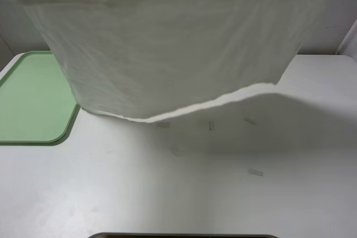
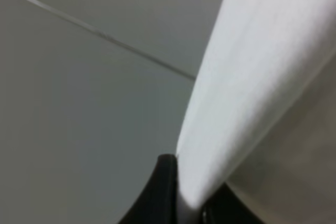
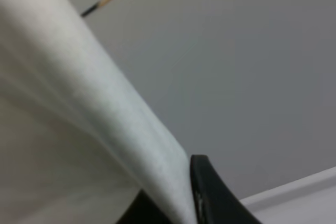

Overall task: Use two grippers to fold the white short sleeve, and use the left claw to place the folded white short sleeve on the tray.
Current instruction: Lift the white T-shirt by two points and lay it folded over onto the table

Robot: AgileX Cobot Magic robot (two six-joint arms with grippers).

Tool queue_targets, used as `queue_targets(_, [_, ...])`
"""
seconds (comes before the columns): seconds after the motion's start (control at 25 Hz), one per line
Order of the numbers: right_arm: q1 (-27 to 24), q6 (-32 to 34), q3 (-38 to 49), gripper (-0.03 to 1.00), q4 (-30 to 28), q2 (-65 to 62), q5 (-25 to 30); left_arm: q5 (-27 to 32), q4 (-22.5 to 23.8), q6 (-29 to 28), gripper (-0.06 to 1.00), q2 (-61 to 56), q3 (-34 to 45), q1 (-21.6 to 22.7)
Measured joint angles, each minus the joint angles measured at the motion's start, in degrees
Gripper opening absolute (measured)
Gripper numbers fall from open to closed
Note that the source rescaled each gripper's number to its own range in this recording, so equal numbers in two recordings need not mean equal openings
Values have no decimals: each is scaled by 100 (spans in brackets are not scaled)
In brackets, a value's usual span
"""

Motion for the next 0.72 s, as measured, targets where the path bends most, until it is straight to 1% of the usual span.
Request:
queue_targets(0.12, [634,-19,0,2,-505,-578,214,43,15,137,0,-623,0,-476])
queue_targets(0.28, [1449,-245,0,2,-1236,-1075,705,57,10,138,0,-1164,0,-736])
queue_targets(0.36, [1659,-312,0,2,-1553,-1094,962,41,-16,-54,0,-1415,0,-776])
queue_targets(0.44, [1681,-354,0,2,-1711,-963,1163,74,-39,-182,0,-1451,0,-783])
queue_targets(0.52, [1556,-365,0,2,-1724,-670,1244,590,-73,-280,0,-1051,0,-795])
queue_targets(0.6, [1256,-365,0,2,-1588,-281,1235,904,-55,-280,0,-581,0,-790])
queue_targets(0.64, [1002,-340,0,2,-1433,-40,1162,993,-33,-280,0,-324,0,-757])
queue_targets(0.72, [792,-298,0,2,-1265,182,1080,1093,-26,-280,0,319,0,-610])
